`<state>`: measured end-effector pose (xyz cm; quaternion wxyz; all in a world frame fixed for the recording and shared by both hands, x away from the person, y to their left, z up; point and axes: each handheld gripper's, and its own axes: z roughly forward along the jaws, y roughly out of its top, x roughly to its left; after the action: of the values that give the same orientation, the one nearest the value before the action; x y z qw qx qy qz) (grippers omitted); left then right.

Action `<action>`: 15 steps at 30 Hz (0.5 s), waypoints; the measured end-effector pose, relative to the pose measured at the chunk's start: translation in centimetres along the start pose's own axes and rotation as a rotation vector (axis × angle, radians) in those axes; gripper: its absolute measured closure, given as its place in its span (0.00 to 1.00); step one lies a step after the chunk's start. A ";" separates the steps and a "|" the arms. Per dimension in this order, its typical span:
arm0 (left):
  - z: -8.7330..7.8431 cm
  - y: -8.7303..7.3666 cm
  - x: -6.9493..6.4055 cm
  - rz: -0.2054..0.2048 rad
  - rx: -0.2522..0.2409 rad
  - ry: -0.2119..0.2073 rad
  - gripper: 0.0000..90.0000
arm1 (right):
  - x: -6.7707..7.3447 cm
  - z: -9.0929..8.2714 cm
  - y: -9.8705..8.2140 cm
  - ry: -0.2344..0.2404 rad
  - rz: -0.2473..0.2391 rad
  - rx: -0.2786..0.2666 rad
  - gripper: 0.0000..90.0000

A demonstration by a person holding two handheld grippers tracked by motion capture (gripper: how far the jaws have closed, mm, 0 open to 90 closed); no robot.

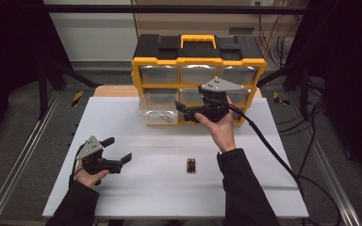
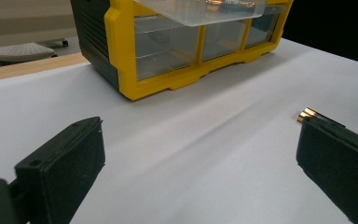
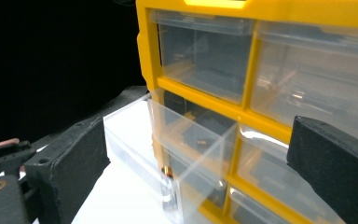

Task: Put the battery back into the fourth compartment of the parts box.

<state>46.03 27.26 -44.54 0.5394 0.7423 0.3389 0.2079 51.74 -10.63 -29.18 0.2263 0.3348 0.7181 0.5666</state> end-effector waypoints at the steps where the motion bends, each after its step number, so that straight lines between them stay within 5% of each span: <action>1: 0.0 0.0 0.0 0.001 0.001 0.000 0.01 | -0.1 -0.4 -0.3 -0.004 0.005 -0.005 0.05; 15: 0.0 0.0 -0.1 0.003 0.004 0.000 0.01 | -0.8 -3.5 -5.7 -0.030 0.025 0.027 0.03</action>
<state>46.00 27.17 -44.55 0.5378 0.7438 0.3382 0.2079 48.53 -14.31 -33.80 0.2255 0.3554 0.7178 0.5546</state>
